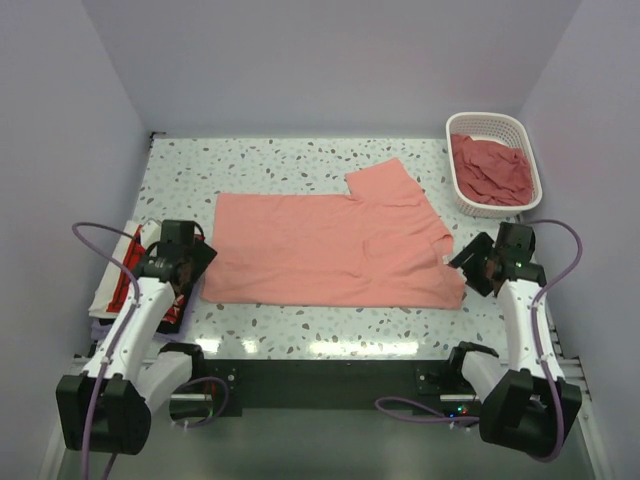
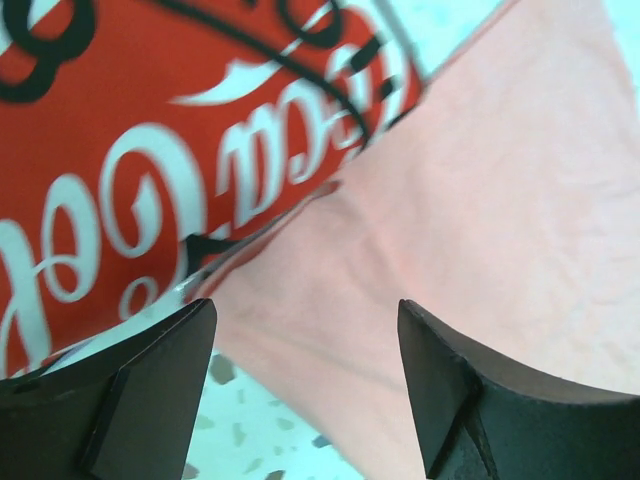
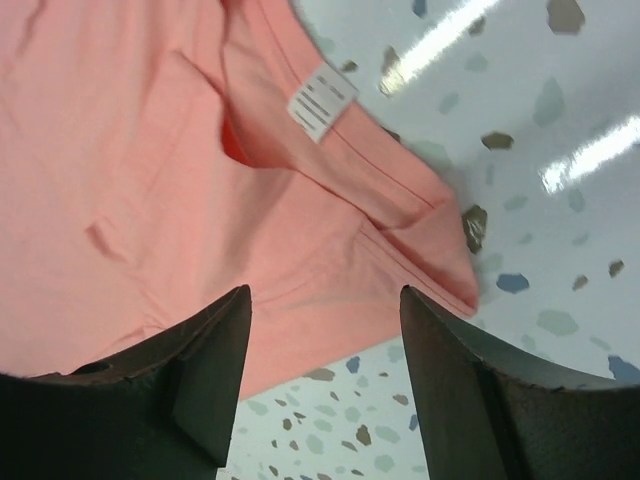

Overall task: Fold and stack the t-shirts
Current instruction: Fold the tshirt

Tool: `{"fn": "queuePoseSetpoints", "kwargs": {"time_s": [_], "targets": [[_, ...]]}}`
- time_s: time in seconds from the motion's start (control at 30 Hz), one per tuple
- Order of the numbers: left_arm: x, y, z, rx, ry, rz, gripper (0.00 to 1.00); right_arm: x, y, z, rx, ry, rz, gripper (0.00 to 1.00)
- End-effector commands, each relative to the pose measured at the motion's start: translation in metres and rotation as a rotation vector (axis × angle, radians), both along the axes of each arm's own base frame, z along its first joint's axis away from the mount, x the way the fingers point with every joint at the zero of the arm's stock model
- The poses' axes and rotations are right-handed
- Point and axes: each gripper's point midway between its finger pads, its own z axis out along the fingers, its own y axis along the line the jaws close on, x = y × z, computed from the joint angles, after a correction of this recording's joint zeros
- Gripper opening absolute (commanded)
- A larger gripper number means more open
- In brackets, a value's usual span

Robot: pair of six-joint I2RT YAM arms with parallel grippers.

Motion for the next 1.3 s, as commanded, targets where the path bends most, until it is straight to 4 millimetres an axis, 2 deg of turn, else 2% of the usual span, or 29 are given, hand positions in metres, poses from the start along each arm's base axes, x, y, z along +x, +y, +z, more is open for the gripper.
{"fn": "queuePoseSetpoints", "kwargs": {"time_s": [0.0, 0.03, 0.07, 0.1, 0.13, 0.17, 0.2, 0.23, 0.27, 0.3, 0.33, 0.37, 0.4, 0.43, 0.47, 0.5, 0.57, 0.6, 0.63, 0.67, 0.7, 0.73, 0.77, 0.8, 0.9, 0.97, 1.0, 1.1, 1.27], "targets": [[0.042, -0.012, 0.042, 0.011, -0.132, -0.101, 0.78, 0.045, 0.006, 0.041, -0.013, -0.205, 0.094, 0.65], [0.050, -0.014, 0.038, 0.013, -0.107, -0.112, 0.78, 0.060, 0.012, 0.052, -0.016, -0.252, 0.118, 0.65], [0.066, -0.017, 0.050, 0.018, -0.139, -0.130, 0.78, 0.069, 0.016, 0.050, -0.012, -0.240, 0.131, 0.65], [0.075, -0.019, 0.039, 0.017, -0.092, -0.142, 0.78, 0.085, 0.020, 0.064, -0.026, -0.276, 0.147, 0.65], [0.083, -0.021, 0.039, 0.016, -0.087, -0.153, 0.78, 0.095, 0.025, 0.068, -0.042, -0.279, 0.165, 0.65], [0.102, -0.024, 0.050, 0.025, -0.125, -0.183, 0.77, 0.104, 0.037, 0.071, -0.069, -0.278, 0.200, 0.65], [0.112, -0.030, 0.039, 0.010, -0.098, -0.216, 0.77, 0.123, 0.043, 0.073, -0.074, -0.279, 0.220, 0.65], [0.121, -0.032, 0.040, 0.015, -0.105, -0.232, 0.75, 0.133, 0.051, 0.075, -0.073, -0.286, 0.244, 0.65], [0.137, -0.034, 0.052, 0.034, -0.139, -0.262, 0.73, 0.143, 0.052, 0.074, -0.072, -0.281, 0.245, 0.65], [0.146, -0.032, 0.042, 0.052, -0.110, -0.262, 0.73, 0.162, 0.052, 0.076, -0.072, -0.288, 0.253, 0.65], [0.162, -0.032, 0.054, 0.068, -0.144, -0.269, 0.73, 0.171, 0.066, 0.075, -0.068, -0.287, 0.293, 0.65], [0.170, -0.030, 0.055, 0.096, -0.140, -0.290, 0.72, 0.179, 0.069, 0.075, -0.076, -0.285, 0.301, 0.65], [0.177, -0.026, 0.043, 0.119, -0.104, -0.283, 0.71, 0.189, 0.071, 0.062, -0.084, -0.253, 0.318, 0.65], [0.184, -0.025, 0.042, 0.131, -0.095, -0.280, 0.71, 0.204, 0.076, 0.075, -0.092, -0.287, 0.333, 0.65], [0.197, -0.023, 0.050, 0.148, -0.110, -0.279, 0.71, 0.213, 0.078, 0.076, -0.098, -0.295, 0.342, 0.65], [0.203, -0.020, 0.034, 0.164, -0.066, -0.275, 0.70, 0.226, 0.081, 0.084, -0.108, -0.326, 0.356, 0.65], [0.222, -0.020, 0.035, 0.177, -0.069, -0.276, 0.70, 0.241, 0.083, 0.068, -0.114, -0.296, 0.370, 0.65], [0.228, -0.018, 0.019, 0.188, -0.030, -0.271, 0.70, 0.247, 0.083, 0.066, -0.118, -0.293, 0.374, 0.65], [0.232, -0.017, 0.013, 0.193, -0.015, -0.266, 0.70, 0.259, 0.085, 0.059, -0.123, -0.287, 0.387, 0.65], [0.243, -0.017, 0.018, 0.199, -0.028, -0.262, 0.70, 0.264, 0.085, 0.058, -0.125, -0.289, 0.390, 0.65], [0.249, -0.017, 0.002, 0.202, 0.004, -0.260, 0.70, 0.273, 0.086, 0.065, -0.132, -0.310, 0.390, 0.64], [0.254, -0.017, -0.003, 0.202, 0.007, -0.261, 0.70, 0.279, 0.086, 0.055, -0.131, -0.295, 0.394, 0.64], [0.265, -0.018, 0.002, 0.206, -0.010, -0.261, 0.69, 0.283, 0.087, 0.053, -0.133, -0.298, 0.396, 0.64], [0.270, -0.018, -0.013, 0.209, 0.017, -0.263, 0.68, 0.290, 0.087, 0.057, -0.141, -0.321, 0.397, 0.63], [0.286, -0.017, -0.024, 0.215, 0.026, -0.258, 0.67, 0.302, 0.088, 0.048, -0.149, -0.320, 0.408, 0.63], [0.295, -0.017, -0.023, 0.220, 0.012, -0.251, 0.66, 0.306, 0.089, 0.041, -0.151, -0.315, 0.413, 0.62], [0.297, -0.016, -0.030, 0.226, 0.023, -0.247, 0.66, 0.309, 0.090, 0.036, -0.153, -0.314, 0.417, 0.62], [0.304, -0.014, -0.030, 0.238, 0.011, -0.235, 0.63, 0.312, 0.088, 0.023, -0.158, -0.303, 0.417, 0.62], [0.301, -0.008, -0.038, 0.257, 0.044, -0.212, 0.56, 0.315, 0.087, 0.013, -0.166, -0.286, 0.419, 0.62]]}}
